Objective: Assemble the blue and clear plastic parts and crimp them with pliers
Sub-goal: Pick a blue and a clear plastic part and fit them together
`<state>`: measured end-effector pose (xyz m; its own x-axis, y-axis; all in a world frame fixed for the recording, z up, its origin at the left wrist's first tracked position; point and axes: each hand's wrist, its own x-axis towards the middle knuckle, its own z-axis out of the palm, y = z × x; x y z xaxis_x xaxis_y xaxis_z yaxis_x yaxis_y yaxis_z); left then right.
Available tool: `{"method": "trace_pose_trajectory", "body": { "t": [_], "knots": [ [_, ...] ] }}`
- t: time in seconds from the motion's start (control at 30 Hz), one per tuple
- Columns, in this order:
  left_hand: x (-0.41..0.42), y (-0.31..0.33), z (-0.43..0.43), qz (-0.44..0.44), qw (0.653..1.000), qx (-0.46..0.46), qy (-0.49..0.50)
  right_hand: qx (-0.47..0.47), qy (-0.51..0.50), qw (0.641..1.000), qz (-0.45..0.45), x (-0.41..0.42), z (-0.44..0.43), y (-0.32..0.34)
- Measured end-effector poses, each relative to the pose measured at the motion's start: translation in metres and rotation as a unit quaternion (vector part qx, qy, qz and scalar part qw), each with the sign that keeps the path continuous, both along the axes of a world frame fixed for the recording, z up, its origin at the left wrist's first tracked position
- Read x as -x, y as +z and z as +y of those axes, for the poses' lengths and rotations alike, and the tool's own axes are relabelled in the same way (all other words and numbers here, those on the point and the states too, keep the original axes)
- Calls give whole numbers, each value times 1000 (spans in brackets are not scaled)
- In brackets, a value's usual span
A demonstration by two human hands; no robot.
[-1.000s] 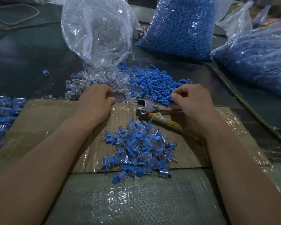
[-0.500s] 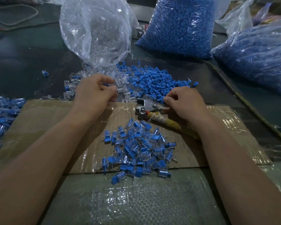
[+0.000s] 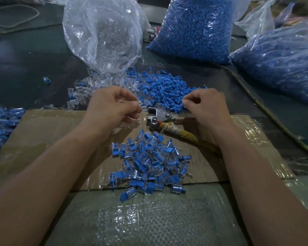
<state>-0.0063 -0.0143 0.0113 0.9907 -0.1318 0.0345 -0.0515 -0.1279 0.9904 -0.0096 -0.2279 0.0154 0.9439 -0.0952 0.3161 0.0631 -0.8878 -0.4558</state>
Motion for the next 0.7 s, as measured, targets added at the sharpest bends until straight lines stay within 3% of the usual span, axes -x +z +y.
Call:
{"method": "trace_pose_trajectory", "body": {
  "t": [0.1, 0.2, 0.53, 0.7],
  "knots": [
    [2, 3, -2, -8, 1000, -16, -11, -139, 35, 988, -51, 12, 15, 9],
    [5, 4, -5, -6, 1000, -9, -16, -203, 83, 974, -62, 24, 35, 13],
    [16, 7, -14, -52, 998, -10, -39, -176, 116, 973, -92, 30, 56, 10],
    [16, 6, -13, -62, 997, -17, -31, -199, 134, 969, -59, 31, 56, 9]
  ]
}}
